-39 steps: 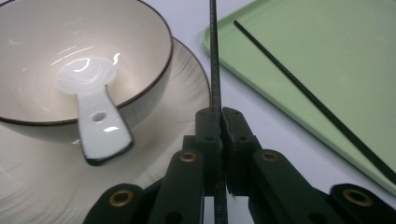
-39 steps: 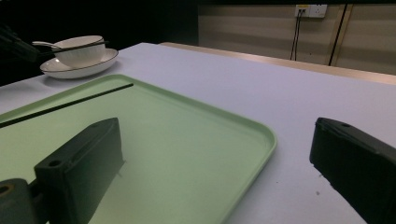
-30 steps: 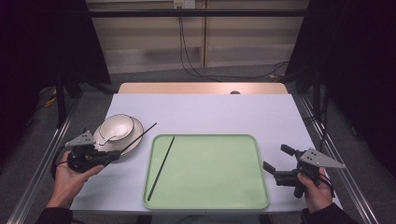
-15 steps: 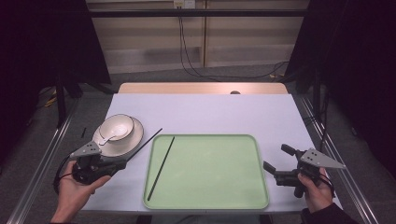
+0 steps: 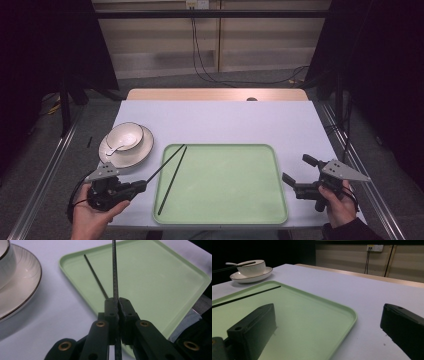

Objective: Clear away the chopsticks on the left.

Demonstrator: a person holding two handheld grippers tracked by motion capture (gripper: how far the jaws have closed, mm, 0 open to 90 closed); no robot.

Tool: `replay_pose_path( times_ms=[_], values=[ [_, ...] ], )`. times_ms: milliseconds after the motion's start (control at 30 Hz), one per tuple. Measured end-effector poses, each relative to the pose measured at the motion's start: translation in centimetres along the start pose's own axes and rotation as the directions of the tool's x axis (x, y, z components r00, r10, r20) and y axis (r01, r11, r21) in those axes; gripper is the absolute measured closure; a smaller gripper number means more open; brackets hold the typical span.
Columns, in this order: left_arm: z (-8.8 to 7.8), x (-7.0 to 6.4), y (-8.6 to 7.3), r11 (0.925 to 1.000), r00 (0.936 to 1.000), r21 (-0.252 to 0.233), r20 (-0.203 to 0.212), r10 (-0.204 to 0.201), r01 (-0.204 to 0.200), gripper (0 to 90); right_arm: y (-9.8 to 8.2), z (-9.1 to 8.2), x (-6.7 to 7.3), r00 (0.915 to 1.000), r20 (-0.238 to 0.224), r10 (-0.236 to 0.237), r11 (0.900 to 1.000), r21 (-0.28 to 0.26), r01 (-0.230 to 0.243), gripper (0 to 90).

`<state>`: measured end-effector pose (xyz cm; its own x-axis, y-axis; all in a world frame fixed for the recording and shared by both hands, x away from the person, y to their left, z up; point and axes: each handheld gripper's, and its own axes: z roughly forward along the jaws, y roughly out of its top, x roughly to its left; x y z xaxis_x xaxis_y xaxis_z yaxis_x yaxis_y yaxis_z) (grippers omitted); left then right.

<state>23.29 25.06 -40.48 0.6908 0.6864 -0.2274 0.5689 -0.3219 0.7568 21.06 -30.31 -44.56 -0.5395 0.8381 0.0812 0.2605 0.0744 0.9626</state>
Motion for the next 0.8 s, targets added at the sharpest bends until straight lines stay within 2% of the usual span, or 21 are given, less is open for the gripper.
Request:
replay_pose_path(
  times_ms=[100,133,167,233,333,367,467,533,633,667,733,800],
  values=[
    [0.7,-0.5,0.0,0.9987,0.9985,-0.006,-0.021,-0.050,0.050,86.1,0.0,0.0,0.1,1.0000,-0.002,0.004,1.000,-0.002,-0.004,0.0],
    [1.0,-0.7,-0.1,0.9965,0.9961,-0.006,-0.029,-0.084,0.084,86.1,0.0,0.0,0.1,1.0000,-0.001,0.003,1.000,-0.003,-0.003,0.0],
    [1.4,-0.9,-0.1,0.9951,0.9948,0.007,-0.027,-0.098,0.098,86.1,0.0,0.0,0.0,1.0000,-0.001,0.001,1.000,-0.002,-0.001,0.0],
    [1.9,-1.1,-0.1,0.9925,0.9919,0.004,-0.036,-0.122,0.122,86.1,0.0,0.0,0.0,1.0000,-0.001,-0.002,1.000,0.010,0.002,0.2],
    [2.7,-1.4,0.0,0.9879,0.9866,0.006,-0.054,-0.154,0.155,86.1,0.0,0.0,0.1,1.0000,-0.003,0.008,1.000,0.003,-0.008,0.2],
    [2.9,-1.4,0.0,0.9880,0.9869,0.014,-0.053,-0.153,0.154,86.1,0.0,0.1,0.1,1.0000,-0.004,0.007,1.000,0.001,-0.007,0.2],
    [4.0,-1.7,-0.2,0.9841,0.9822,0.016,-0.066,-0.176,0.177,86.1,0.0,0.1,0.1,1.0000,-0.006,0.006,1.000,0.000,-0.006,0.2],
    [4.8,-2.1,-0.4,0.9820,0.9782,0.036,-0.101,-0.181,0.186,86.1,0.0,0.1,0.0,1.0000,-0.006,-0.003,1.000,0.005,0.003,0.3],
    [5.7,-2.6,-0.2,0.9754,0.9677,0.030,-0.135,-0.213,0.219,86.0,0.0,0.1,0.1,1.0000,-0.008,0.004,1.000,0.004,-0.004,0.3],
    [6.0,-2.7,0.0,0.9753,0.9667,0.033,-0.144,-0.212,0.219,86.0,0.0,0.1,0.1,1.0000,-0.007,0.004,1.000,0.004,-0.004,0.3],
    [6.7,-2.9,0.4,0.9706,0.9609,0.033,-0.153,-0.231,0.239,86.0,0.0,0.1,0.0,1.0000,-0.007,0.000,1.000,0.005,0.000,0.3],
    [7.6,-3.1,0.8,0.9678,0.9564,0.052,-0.175,-0.234,0.246,85.9,0.0,0.1,0.1,1.0000,-0.009,0.003,1.000,0.006,-0.003,0.3]
  ],
)
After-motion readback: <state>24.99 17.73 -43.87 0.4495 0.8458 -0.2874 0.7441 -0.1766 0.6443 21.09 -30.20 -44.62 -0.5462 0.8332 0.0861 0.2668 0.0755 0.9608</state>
